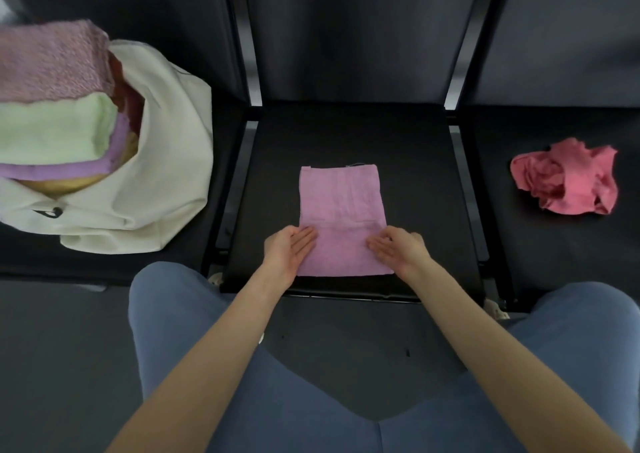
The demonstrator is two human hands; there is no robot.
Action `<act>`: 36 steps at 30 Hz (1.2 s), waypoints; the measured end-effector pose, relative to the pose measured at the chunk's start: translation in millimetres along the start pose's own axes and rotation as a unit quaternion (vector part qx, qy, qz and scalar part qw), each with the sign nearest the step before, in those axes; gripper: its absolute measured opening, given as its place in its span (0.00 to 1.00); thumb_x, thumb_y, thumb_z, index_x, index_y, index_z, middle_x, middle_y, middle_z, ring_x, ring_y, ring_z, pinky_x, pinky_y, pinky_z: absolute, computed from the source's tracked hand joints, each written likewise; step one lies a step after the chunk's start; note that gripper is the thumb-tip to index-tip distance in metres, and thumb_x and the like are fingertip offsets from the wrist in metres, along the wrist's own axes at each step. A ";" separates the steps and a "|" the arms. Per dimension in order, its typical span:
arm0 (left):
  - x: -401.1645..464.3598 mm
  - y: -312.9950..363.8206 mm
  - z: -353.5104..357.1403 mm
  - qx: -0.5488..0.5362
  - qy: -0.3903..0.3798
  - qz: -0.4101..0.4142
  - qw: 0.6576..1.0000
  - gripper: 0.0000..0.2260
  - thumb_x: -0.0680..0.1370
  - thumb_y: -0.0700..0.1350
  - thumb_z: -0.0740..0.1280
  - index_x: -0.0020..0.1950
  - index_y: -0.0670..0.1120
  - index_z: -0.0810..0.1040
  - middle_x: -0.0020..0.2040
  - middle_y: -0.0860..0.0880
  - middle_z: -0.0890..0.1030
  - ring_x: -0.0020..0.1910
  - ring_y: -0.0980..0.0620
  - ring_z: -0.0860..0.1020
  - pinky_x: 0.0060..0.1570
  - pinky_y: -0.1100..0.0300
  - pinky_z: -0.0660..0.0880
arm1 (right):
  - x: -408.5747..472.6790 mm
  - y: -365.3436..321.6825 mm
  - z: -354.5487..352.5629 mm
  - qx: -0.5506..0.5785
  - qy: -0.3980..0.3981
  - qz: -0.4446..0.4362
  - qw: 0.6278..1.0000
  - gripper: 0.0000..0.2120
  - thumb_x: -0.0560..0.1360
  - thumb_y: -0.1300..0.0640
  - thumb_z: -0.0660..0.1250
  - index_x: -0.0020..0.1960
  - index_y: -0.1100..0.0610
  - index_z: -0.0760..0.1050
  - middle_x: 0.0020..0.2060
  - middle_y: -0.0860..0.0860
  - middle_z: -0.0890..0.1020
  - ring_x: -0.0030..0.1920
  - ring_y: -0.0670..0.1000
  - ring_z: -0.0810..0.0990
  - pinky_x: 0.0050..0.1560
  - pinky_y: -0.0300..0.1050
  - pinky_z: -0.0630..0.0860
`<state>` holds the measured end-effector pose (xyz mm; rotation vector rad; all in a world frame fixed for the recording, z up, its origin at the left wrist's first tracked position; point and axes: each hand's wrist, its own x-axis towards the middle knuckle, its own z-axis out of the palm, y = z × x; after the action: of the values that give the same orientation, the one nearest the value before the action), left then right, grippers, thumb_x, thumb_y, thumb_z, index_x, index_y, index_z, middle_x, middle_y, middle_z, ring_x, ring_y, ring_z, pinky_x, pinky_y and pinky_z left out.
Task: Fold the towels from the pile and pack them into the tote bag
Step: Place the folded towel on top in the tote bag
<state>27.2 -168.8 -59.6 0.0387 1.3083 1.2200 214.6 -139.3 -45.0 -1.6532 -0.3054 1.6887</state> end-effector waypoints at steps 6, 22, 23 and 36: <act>-4.9 -1.0 -24.5 0.565 -0.122 0.311 0.754 0.14 0.75 0.39 0.70 0.60 0.44 0.79 0.57 0.50 0.81 0.55 0.56 0.79 0.59 0.64 0.73 | -9.5 19.9 -26.7 -0.539 -0.100 -0.349 0.760 0.28 0.70 0.65 0.69 0.69 0.58 0.66 0.63 0.53 0.73 0.62 0.51 0.74 0.61 0.40 0.71; -13.4 1.7 -35.1 0.742 -0.183 0.371 0.528 0.04 0.68 0.42 0.65 0.34 0.44 0.75 0.32 0.50 0.76 0.31 0.53 0.73 0.34 0.57 0.72 | 6.0 16.0 -51.5 -0.715 -0.113 -0.483 0.494 0.07 0.72 0.57 0.61 0.42 0.57 0.77 0.37 0.50 0.81 0.39 0.52 0.79 0.53 0.45 0.73; -18.4 3.4 -35.4 0.721 -0.180 0.368 0.559 0.05 0.67 0.44 0.65 0.33 0.44 0.75 0.30 0.51 0.75 0.30 0.54 0.72 0.33 0.59 0.71 | 1.1 13.8 -54.6 -0.692 -0.120 -0.467 0.537 0.07 0.71 0.57 0.61 0.36 0.58 0.74 0.30 0.50 0.78 0.32 0.52 0.76 0.45 0.45 0.73; -5.4 25.1 8.0 0.478 -0.070 0.231 0.845 0.08 0.77 0.41 0.67 0.55 0.47 0.76 0.49 0.55 0.78 0.49 0.58 0.77 0.45 0.67 0.74 | 11.4 -3.2 -42.8 -0.272 -0.062 -0.211 0.937 0.14 0.78 0.51 0.63 0.58 0.60 0.74 0.52 0.52 0.78 0.53 0.50 0.78 0.47 0.42 0.75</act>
<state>18.0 -156.9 -37.4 1.1984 1.7115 0.7948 257.0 -143.5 -57.6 -1.6915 -1.1908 1.4471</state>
